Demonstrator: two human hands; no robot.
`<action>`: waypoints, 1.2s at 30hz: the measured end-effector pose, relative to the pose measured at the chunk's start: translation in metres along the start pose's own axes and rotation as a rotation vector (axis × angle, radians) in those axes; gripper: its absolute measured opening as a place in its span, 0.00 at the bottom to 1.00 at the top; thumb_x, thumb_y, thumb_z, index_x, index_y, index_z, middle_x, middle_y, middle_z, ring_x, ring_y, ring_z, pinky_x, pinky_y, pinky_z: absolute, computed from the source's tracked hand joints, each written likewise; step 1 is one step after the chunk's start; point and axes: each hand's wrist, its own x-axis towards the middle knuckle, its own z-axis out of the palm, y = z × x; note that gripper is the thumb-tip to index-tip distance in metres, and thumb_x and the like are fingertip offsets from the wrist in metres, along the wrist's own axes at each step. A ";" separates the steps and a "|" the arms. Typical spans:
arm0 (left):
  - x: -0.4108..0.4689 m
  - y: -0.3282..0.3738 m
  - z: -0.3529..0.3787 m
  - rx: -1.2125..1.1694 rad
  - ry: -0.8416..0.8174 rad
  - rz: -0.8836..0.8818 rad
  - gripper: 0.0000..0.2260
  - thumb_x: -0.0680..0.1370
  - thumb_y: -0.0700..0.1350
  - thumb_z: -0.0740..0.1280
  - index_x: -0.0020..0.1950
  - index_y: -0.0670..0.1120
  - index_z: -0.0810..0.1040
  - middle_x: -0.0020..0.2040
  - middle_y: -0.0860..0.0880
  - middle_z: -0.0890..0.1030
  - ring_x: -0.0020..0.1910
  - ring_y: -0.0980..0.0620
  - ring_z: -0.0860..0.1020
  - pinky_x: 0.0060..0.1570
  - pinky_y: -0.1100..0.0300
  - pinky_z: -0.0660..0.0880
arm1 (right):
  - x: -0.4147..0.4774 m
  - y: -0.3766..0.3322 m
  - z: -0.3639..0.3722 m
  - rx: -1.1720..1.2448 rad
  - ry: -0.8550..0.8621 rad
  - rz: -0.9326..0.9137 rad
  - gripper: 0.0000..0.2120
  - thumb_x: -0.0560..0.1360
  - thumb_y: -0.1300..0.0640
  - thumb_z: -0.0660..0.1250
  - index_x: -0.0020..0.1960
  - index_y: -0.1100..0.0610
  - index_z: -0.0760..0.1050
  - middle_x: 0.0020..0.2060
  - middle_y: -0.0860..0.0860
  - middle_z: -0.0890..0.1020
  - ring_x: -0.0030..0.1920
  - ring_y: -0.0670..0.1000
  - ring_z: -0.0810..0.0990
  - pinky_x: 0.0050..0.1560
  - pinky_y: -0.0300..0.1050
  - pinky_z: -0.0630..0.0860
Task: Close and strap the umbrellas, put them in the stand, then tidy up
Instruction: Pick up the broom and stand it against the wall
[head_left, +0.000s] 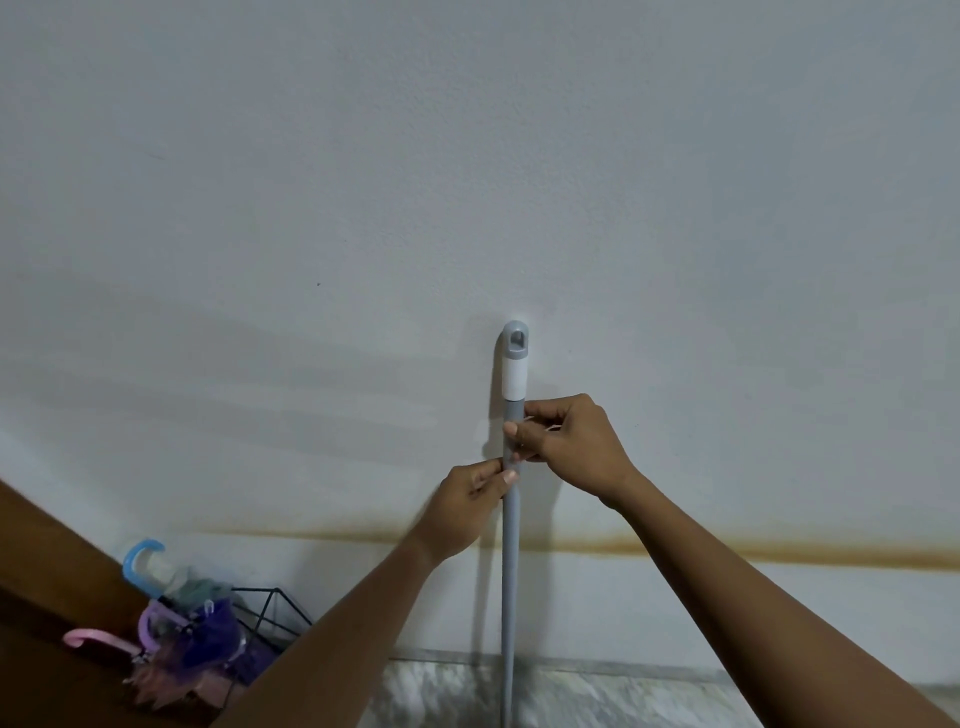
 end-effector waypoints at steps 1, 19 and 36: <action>0.000 0.000 -0.002 -0.001 0.001 -0.019 0.12 0.79 0.58 0.64 0.58 0.57 0.83 0.48 0.50 0.79 0.51 0.51 0.75 0.60 0.52 0.72 | 0.001 0.000 0.000 -0.006 -0.004 0.002 0.06 0.76 0.57 0.73 0.44 0.59 0.86 0.35 0.54 0.86 0.39 0.54 0.87 0.51 0.55 0.84; 0.003 -0.014 -0.010 -0.089 0.063 -0.107 0.12 0.76 0.54 0.67 0.54 0.51 0.84 0.48 0.47 0.83 0.55 0.44 0.82 0.62 0.43 0.77 | 0.006 0.005 0.008 -0.006 -0.022 0.023 0.09 0.73 0.54 0.76 0.44 0.61 0.85 0.34 0.59 0.85 0.39 0.55 0.87 0.50 0.55 0.84; -0.003 -0.024 -0.018 0.017 0.006 -0.112 0.22 0.74 0.60 0.68 0.49 0.39 0.80 0.39 0.45 0.73 0.43 0.49 0.72 0.49 0.50 0.74 | 0.002 0.008 0.014 -0.017 -0.051 0.049 0.07 0.73 0.56 0.76 0.43 0.60 0.85 0.34 0.57 0.86 0.39 0.54 0.87 0.49 0.54 0.85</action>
